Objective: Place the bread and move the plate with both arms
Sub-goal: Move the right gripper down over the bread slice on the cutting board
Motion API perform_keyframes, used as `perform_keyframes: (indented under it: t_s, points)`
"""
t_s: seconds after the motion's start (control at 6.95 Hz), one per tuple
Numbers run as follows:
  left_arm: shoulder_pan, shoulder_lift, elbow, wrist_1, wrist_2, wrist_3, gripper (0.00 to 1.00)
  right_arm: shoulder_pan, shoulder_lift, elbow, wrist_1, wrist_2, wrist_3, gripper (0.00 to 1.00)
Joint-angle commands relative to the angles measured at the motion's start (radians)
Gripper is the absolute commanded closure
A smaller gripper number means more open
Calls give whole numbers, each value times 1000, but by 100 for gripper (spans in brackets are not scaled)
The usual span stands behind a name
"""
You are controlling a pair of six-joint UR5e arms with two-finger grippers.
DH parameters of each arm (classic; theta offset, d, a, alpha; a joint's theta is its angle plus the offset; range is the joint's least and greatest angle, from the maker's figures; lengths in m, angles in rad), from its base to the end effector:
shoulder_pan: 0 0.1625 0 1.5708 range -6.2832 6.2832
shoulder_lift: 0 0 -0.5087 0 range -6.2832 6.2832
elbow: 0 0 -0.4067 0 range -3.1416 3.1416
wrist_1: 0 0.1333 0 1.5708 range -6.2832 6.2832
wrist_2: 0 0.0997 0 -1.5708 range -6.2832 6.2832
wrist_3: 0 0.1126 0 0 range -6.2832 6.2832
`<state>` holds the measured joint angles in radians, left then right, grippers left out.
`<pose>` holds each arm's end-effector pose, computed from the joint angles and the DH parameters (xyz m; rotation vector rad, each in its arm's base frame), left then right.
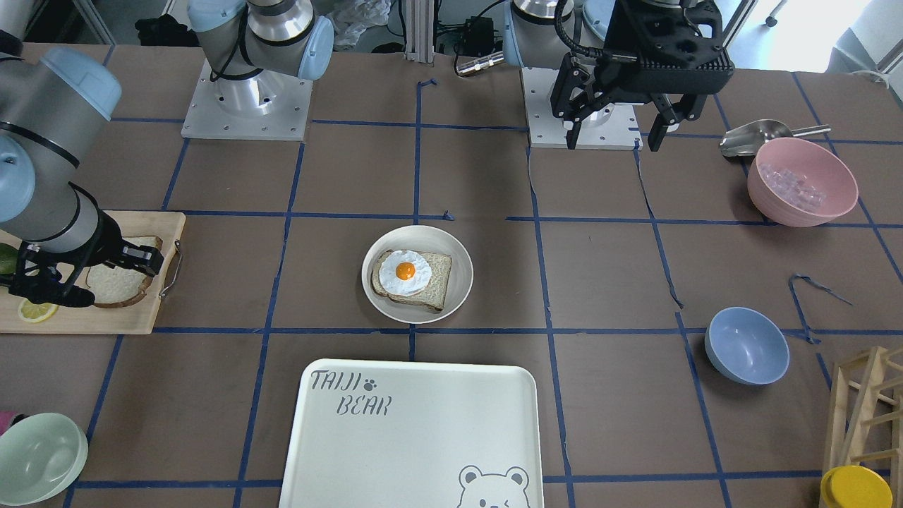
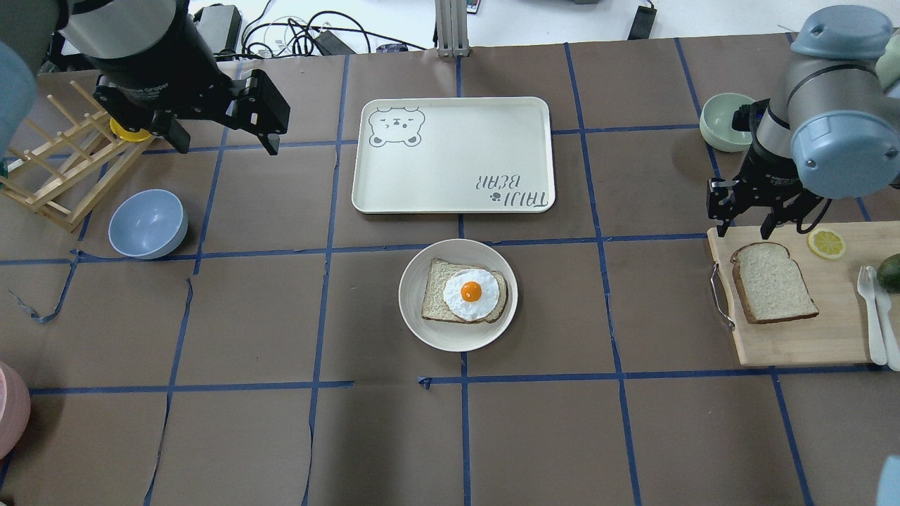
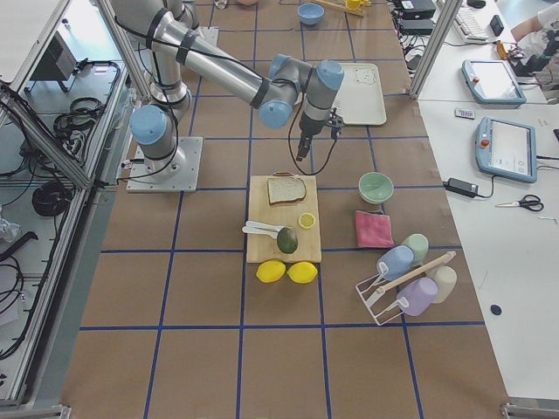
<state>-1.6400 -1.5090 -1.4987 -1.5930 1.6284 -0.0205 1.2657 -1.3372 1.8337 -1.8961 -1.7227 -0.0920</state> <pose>-0.1599 -0.4733 0.6239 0.0701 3.0833 -0.1762 -0.0557 -0.5639 0.3370 -0.3008 -2.9971 -0.2986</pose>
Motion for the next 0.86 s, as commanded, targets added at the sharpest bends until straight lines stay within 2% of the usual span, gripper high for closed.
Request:
perform_keyframes:
  t_s: [0.0,0.43,0.72]
  points:
    - [0,13,-26,2,2,2,0,-32,73,9,-49,-11,1,40]
    - [-1,16,-26,1,2,-1,0,-32,122,9,-60,-47,40,41]
    - [0,16,-26,2,2,-1,0,-32,138,10,-60,-48,38,45]
